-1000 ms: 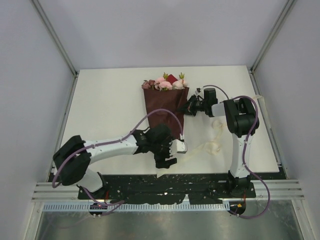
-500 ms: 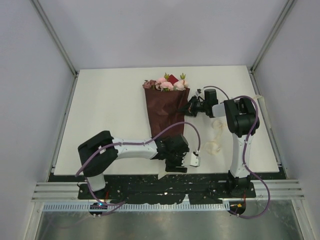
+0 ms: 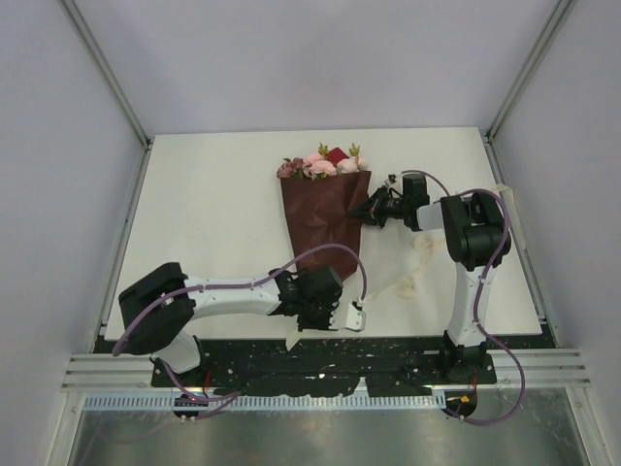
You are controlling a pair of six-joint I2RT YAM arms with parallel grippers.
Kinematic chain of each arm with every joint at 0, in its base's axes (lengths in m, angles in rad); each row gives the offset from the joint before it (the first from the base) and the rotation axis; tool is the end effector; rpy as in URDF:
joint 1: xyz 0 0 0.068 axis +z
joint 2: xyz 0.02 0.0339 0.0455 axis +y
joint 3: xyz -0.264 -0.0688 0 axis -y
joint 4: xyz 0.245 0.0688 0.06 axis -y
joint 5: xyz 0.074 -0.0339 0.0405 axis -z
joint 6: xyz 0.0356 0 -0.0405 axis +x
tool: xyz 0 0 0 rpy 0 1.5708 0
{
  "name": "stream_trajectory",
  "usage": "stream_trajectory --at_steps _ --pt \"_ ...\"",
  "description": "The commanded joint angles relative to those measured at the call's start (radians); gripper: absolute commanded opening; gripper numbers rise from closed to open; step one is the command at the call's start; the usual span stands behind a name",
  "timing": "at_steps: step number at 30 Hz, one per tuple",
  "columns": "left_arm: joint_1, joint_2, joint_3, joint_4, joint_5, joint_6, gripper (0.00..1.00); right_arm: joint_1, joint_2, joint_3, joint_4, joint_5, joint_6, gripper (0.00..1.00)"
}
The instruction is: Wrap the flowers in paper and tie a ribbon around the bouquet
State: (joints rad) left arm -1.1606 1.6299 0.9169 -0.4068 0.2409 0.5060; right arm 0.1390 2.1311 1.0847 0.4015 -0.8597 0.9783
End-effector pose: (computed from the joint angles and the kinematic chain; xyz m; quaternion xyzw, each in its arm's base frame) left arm 0.1148 -0.2854 0.1645 0.7343 0.6308 -0.1823 0.1725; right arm 0.4049 0.0839 0.0966 0.1614 0.8186 0.5314 0.1466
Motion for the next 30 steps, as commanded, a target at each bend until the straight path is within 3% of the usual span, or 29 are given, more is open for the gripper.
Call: stream_trajectory --at_steps 1,8,14,23,30 --pt "0.006 -0.136 -0.064 -0.096 -0.009 0.057 0.0 -0.021 -0.071 -0.017 0.074 -0.039 0.123 0.06" --pt "0.024 -0.147 -0.099 -0.243 -0.067 0.192 0.0 -0.035 -0.082 -0.043 0.149 -0.061 0.283 0.06" --pt "0.122 -0.122 -0.125 -0.237 -0.129 0.241 0.0 -0.035 -0.103 -0.08 0.2 -0.076 0.414 0.05" --pt "0.467 -0.068 -0.03 -0.27 -0.178 0.242 0.0 -0.035 -0.12 -0.097 0.177 -0.148 0.442 0.06" --pt "0.792 -0.108 0.065 -0.391 -0.201 0.296 0.0 -0.033 -0.091 -0.016 -0.065 -0.141 0.18 0.05"
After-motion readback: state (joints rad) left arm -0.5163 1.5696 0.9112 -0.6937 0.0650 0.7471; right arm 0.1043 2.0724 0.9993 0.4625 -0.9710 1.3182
